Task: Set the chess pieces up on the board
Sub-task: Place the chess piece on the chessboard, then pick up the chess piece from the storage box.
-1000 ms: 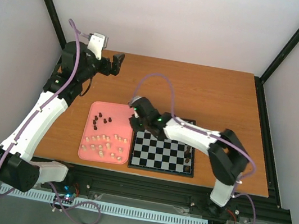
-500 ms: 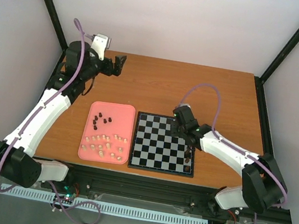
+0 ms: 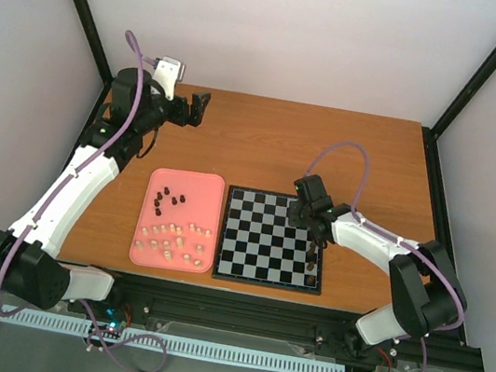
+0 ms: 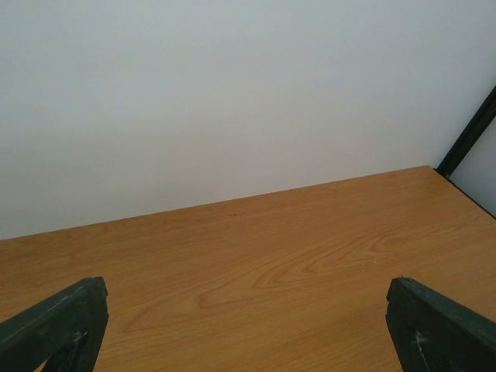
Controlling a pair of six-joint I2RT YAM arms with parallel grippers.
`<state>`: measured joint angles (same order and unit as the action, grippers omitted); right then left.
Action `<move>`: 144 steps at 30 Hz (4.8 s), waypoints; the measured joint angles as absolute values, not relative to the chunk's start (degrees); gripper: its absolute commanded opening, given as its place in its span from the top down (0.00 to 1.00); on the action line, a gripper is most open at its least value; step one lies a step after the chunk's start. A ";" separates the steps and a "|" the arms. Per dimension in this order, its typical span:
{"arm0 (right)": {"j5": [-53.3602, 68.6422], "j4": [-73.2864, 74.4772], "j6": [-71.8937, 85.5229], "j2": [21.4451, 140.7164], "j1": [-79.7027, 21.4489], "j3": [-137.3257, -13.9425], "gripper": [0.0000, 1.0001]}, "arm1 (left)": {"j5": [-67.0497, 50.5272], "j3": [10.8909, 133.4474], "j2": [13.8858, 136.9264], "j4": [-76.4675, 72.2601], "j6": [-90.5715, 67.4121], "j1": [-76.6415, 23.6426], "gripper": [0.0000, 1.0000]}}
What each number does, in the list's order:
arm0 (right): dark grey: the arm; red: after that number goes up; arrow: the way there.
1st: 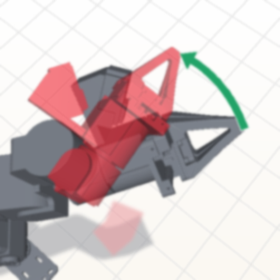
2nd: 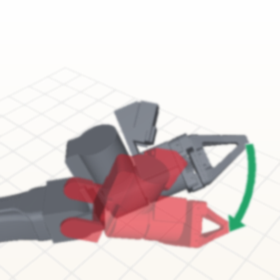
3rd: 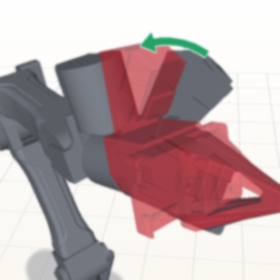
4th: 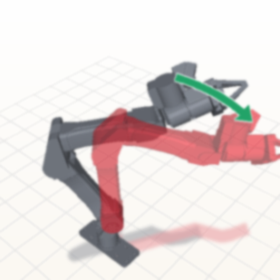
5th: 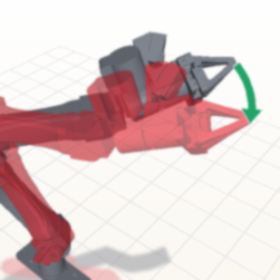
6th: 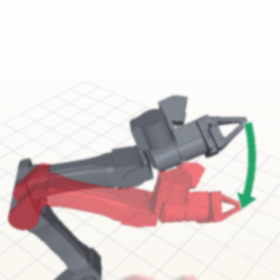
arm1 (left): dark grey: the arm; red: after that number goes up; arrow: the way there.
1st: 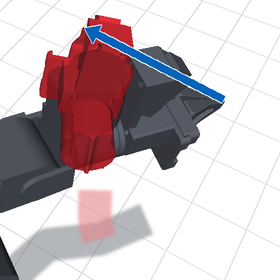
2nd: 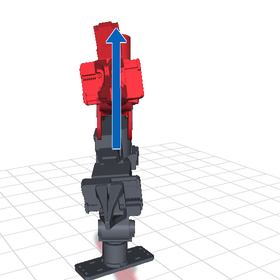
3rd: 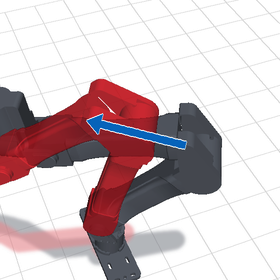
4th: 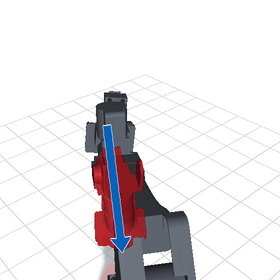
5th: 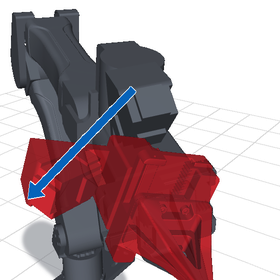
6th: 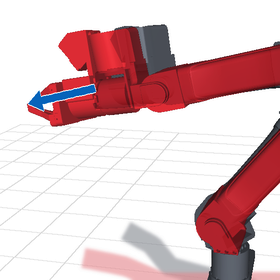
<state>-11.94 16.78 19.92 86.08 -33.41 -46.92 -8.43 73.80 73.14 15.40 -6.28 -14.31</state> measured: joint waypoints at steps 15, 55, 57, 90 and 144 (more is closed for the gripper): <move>-10.63 15.62 20.45 88.99 -31.75 -46.44 0.96 | -8.45 73.80 74.02 15.40 -6.28 -14.31 0.00; -11.40 16.03 21.34 87.88 -31.53 -46.44 0.80 | -8.45 73.80 74.02 15.40 -6.28 -14.31 0.00; -11.07 16.03 21.26 87.02 -31.53 -46.44 0.79 | -8.47 73.80 74.02 15.40 -6.28 -14.31 0.00; -8.21 13.96 19.99 99.74 -32.84 -56.82 0.79 | -9.34 73.80 74.02 15.35 -6.28 -14.31 0.00; 1.30 11.75 11.81 112.20 -50.09 -78.94 0.62 | -5.41 72.86 68.03 14.74 -7.77 -14.31 0.00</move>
